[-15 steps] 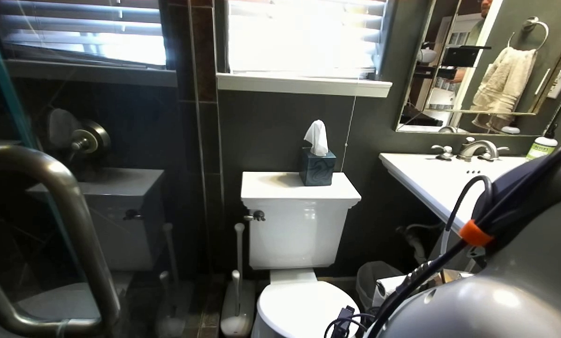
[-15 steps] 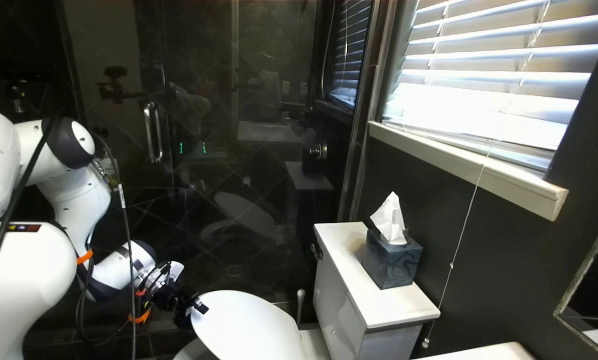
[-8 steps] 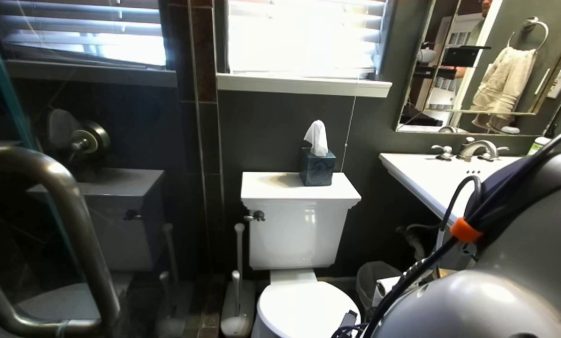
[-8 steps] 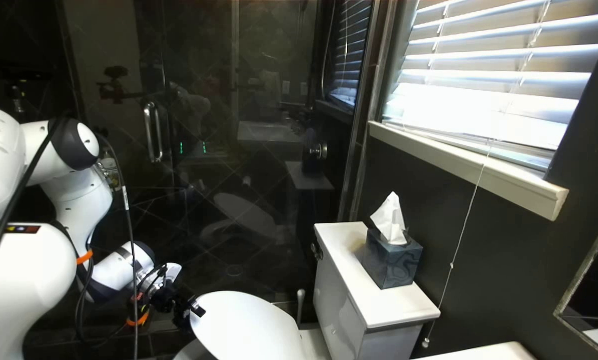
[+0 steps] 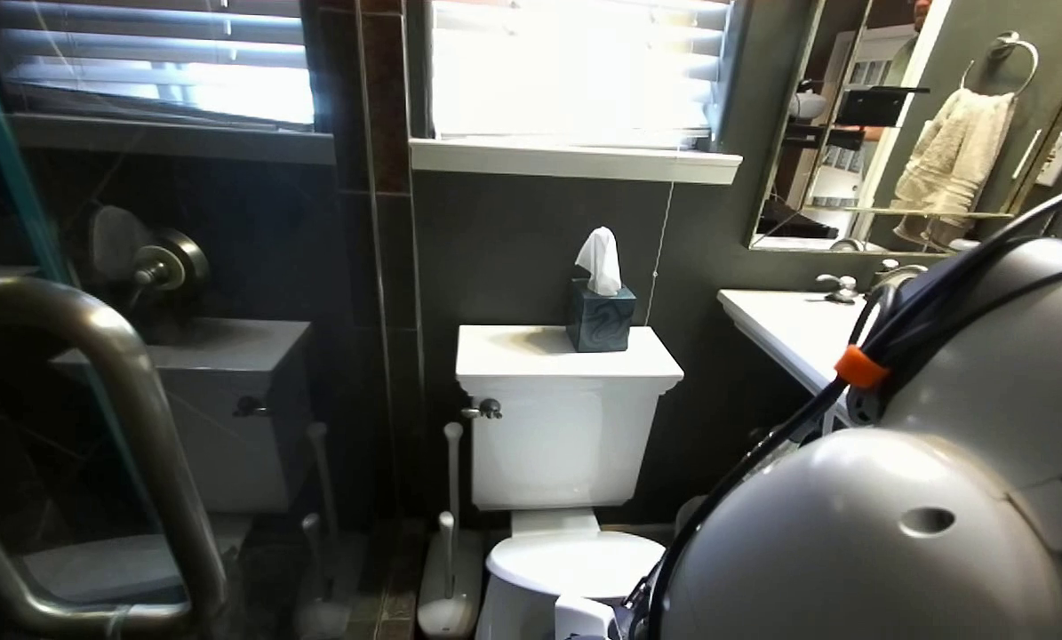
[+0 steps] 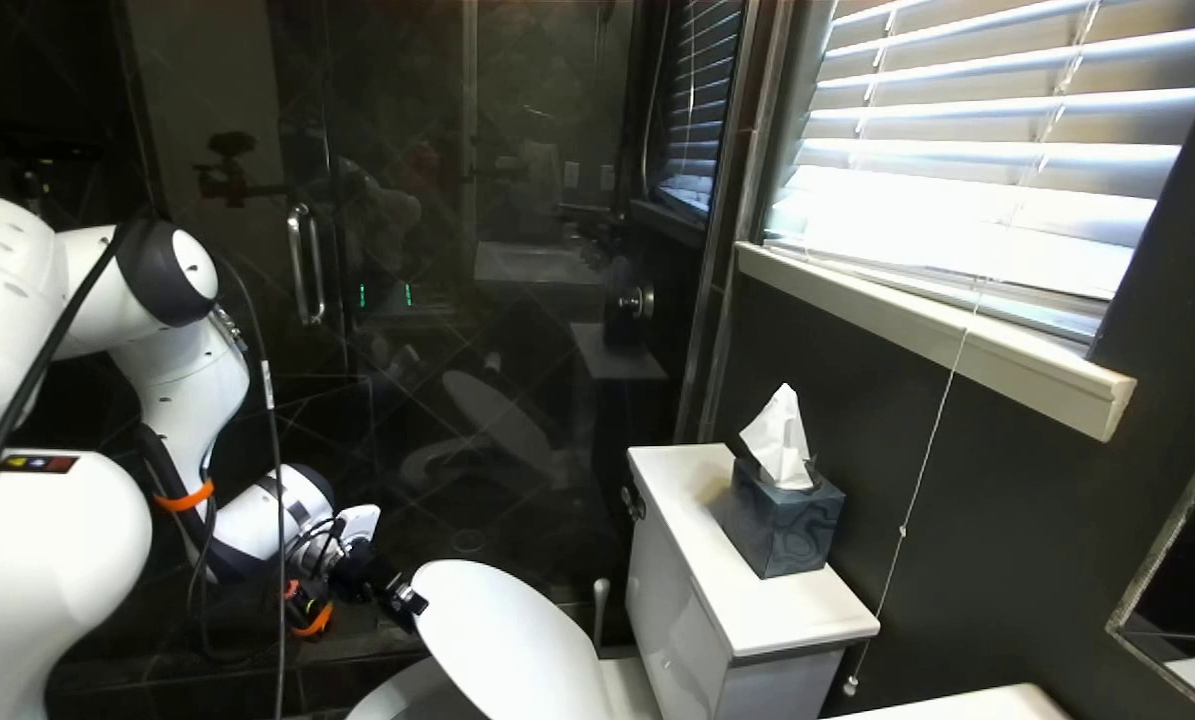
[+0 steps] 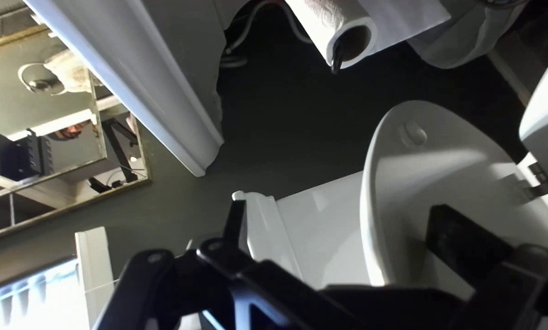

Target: Lift up the toilet lid

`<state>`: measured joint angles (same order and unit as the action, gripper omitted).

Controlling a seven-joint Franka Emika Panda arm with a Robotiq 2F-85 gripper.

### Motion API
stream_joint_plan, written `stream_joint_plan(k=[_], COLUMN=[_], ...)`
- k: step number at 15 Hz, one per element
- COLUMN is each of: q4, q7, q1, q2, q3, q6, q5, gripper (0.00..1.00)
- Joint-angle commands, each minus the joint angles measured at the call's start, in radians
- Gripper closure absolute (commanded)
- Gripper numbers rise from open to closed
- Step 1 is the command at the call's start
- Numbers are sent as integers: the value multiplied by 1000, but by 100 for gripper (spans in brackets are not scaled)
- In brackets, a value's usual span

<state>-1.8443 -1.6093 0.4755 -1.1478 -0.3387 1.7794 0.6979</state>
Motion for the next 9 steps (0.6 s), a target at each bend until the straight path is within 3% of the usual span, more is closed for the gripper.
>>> stream_joint_plan(k=[1,9], q4=[-36,-26], q7=[-143,-361], q1=[-38,-131], q2=[80,87], q3=[5,41], q6=[-61,-104], q5=[75,200], gripper=[0,0])
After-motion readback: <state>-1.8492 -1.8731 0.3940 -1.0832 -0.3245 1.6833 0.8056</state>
